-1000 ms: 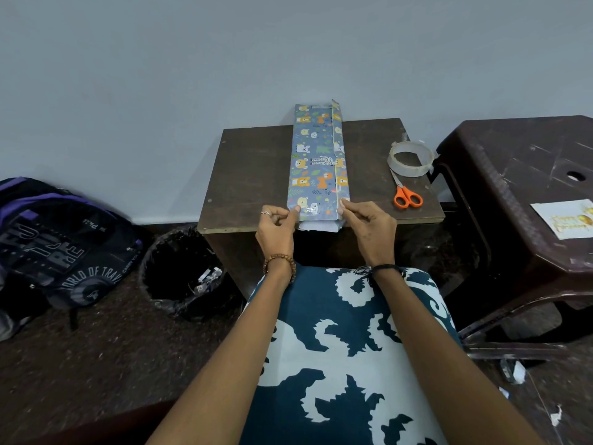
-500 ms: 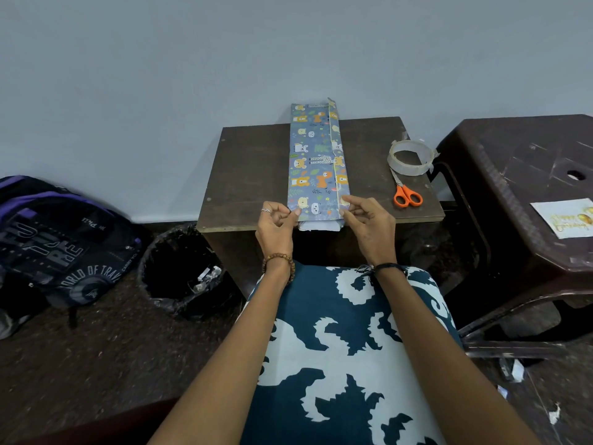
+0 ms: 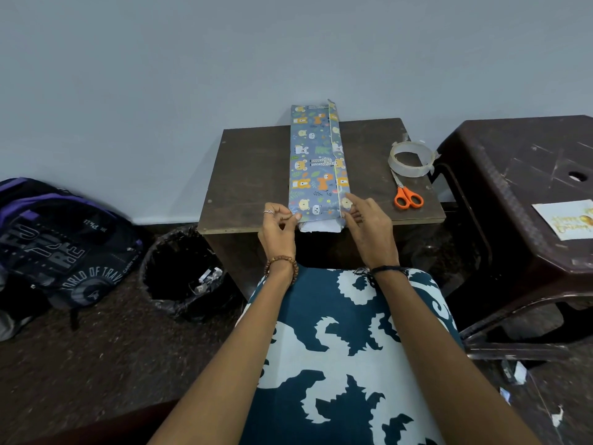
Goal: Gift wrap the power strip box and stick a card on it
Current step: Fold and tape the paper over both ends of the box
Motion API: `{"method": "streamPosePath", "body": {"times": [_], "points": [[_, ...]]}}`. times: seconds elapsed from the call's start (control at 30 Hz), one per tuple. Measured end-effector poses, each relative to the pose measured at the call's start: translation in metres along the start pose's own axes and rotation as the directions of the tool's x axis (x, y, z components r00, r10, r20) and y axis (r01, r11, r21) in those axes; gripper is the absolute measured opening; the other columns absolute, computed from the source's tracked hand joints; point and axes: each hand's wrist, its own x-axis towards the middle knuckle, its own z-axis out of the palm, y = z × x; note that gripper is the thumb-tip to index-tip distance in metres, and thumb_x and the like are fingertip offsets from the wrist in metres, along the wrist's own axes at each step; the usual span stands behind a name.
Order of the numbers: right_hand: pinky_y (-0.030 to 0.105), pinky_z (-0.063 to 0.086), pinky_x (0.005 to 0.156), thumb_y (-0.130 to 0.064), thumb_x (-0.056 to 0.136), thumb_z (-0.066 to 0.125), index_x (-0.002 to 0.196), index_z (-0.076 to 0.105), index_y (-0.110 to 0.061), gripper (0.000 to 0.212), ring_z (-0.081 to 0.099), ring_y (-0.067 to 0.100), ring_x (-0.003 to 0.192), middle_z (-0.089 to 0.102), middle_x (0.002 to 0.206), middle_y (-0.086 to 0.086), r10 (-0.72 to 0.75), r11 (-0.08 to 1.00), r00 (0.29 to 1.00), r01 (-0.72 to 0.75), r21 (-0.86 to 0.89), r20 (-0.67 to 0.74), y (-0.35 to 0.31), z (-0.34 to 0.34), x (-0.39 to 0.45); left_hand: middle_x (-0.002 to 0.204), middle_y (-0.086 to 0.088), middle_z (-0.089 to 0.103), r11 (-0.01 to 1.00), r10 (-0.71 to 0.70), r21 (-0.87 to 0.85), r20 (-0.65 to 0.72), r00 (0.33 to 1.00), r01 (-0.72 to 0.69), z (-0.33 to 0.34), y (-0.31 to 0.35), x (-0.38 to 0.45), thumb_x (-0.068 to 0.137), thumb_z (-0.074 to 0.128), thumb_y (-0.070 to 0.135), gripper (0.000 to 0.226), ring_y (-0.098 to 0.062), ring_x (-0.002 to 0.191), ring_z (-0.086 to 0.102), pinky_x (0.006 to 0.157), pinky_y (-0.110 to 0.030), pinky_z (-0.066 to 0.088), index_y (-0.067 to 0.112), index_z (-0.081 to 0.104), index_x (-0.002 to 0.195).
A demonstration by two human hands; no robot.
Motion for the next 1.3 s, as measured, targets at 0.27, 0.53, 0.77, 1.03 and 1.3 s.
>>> {"method": "streamPosePath", "body": {"times": [0.27,0.53,0.77,1.03,1.3], "points": [[0.036,0.052,0.072,-0.011,0.088,0.062,0.122,0.059,-0.007,0.034,0.057,0.022,0.074,0.058,0.084,0.011,0.012,0.999,1.0,-0.011,0.03,-0.021,0.002,0.002,0.002,0.061,0.008,0.057,1.0,0.005,0.026,-0.008,1.0,-0.005,0.0,-0.001,0.001,0.081,0.066,0.001,0.037,0.012,0.056,0.054,0.066,-0.006,0.042,0.024,0.038,0.07],[0.017,0.054,0.064,-0.008,0.086,0.065,0.123,0.058,-0.011,0.038,0.064,0.001,0.06,0.067,0.073,0.002,0.246,0.831,0.966,-0.25,0.497,0.075,-0.002,0.003,0.002,0.07,-0.005,0.058,1.0,0.009,0.018,-0.001,1.0,-0.009,-0.001,0.0,0.001,0.083,0.063,0.001,0.034,-0.001,0.063,0.054,0.063,-0.002,0.04,0.022,0.04,0.072],[0.018,0.051,0.054,-0.012,0.079,0.073,0.119,0.054,-0.013,0.044,0.06,0.004,0.054,0.062,0.063,0.001,0.345,0.763,0.931,-0.353,0.541,0.122,-0.001,0.007,0.01,0.066,0.006,0.055,1.0,-0.011,0.008,0.027,1.0,0.011,-0.001,0.003,0.001,0.086,0.059,0.0,0.032,0.008,0.06,0.053,0.063,-0.002,0.04,0.023,0.04,0.072],[0.019,0.049,0.049,-0.022,0.077,0.076,0.107,0.052,-0.018,0.039,0.056,0.01,0.055,0.057,0.062,0.004,0.326,0.848,0.94,-0.339,0.407,0.104,-0.001,0.005,0.013,0.067,0.003,0.057,0.999,-0.036,-0.028,0.047,0.998,0.038,-0.001,0.003,0.003,0.087,0.058,0.0,0.03,0.007,0.061,0.056,0.064,-0.003,0.042,0.023,0.043,0.073],[0.022,0.054,0.054,-0.02,0.088,0.064,0.117,0.05,-0.022,0.033,0.062,0.008,0.057,0.066,0.065,-0.001,0.354,0.778,0.926,-0.371,0.507,0.134,-0.005,-0.002,0.009,0.067,0.001,0.056,0.999,-0.048,-0.007,0.059,0.997,0.049,-0.003,0.004,0.005,0.086,0.059,0.0,0.031,-0.006,0.067,0.055,0.062,-0.003,0.041,0.022,0.043,0.071]]}}
